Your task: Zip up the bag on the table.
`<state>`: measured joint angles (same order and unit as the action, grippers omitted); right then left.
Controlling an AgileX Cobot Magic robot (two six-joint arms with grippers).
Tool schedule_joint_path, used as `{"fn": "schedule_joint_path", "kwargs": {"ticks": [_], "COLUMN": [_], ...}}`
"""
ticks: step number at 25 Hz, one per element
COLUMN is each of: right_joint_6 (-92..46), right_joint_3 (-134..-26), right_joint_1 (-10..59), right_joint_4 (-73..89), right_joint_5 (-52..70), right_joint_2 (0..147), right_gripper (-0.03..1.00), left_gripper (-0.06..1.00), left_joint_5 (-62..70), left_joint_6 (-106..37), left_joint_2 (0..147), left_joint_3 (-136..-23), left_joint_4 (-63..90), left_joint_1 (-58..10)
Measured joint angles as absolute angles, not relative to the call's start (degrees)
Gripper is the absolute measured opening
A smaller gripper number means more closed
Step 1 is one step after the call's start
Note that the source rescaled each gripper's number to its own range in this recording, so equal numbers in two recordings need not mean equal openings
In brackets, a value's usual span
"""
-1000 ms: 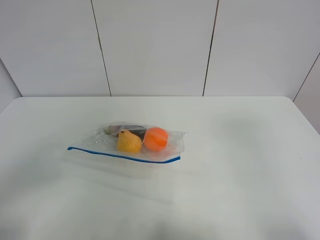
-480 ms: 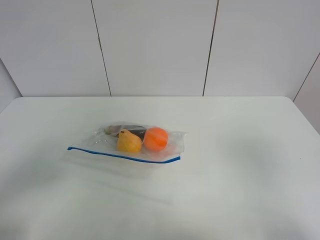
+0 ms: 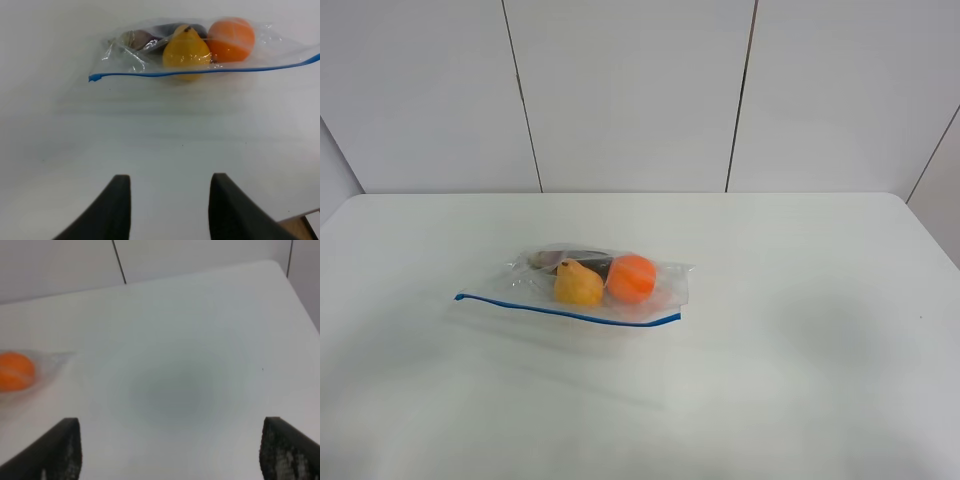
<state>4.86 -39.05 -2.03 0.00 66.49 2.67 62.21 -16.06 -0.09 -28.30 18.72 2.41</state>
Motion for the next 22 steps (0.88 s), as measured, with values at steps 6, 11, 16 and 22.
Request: {"fn": "schedule_joint_path", "kwargs": {"ticks": [6, 11, 16, 22], "right_joint_6": [4.86, 4.86, 4.86, 4.86], "right_joint_3": [-34.25, -30.20, -29.42, -29.03], "right_joint_1": [-2.03, -2.03, -2.03, -2.03], "right_joint_4": [0.00, -0.44, -0.78, -0.96], "right_joint_5": [64.35, 62.60, 61.11, 60.51], "right_joint_2": [-0.11, -0.36, -0.36, -0.36], "right_gripper": [1.00, 1.00, 1.00, 1.00], "left_gripper": [0.67, 0.67, 0.67, 0.67], "left_joint_5": [62.21, 62.21, 62.21, 62.21], "left_joint_6": [-16.06, -16.06, -16.06, -16.06], "left_joint_2": [-0.09, -0.09, -0.09, -0.09], "left_joint_3": [-28.30, -28.30, -28.30, -28.30], "left_joint_4": [18.72, 18.72, 18.72, 18.72], "left_joint_1": [2.41, 2.41, 2.41, 2.41]}}
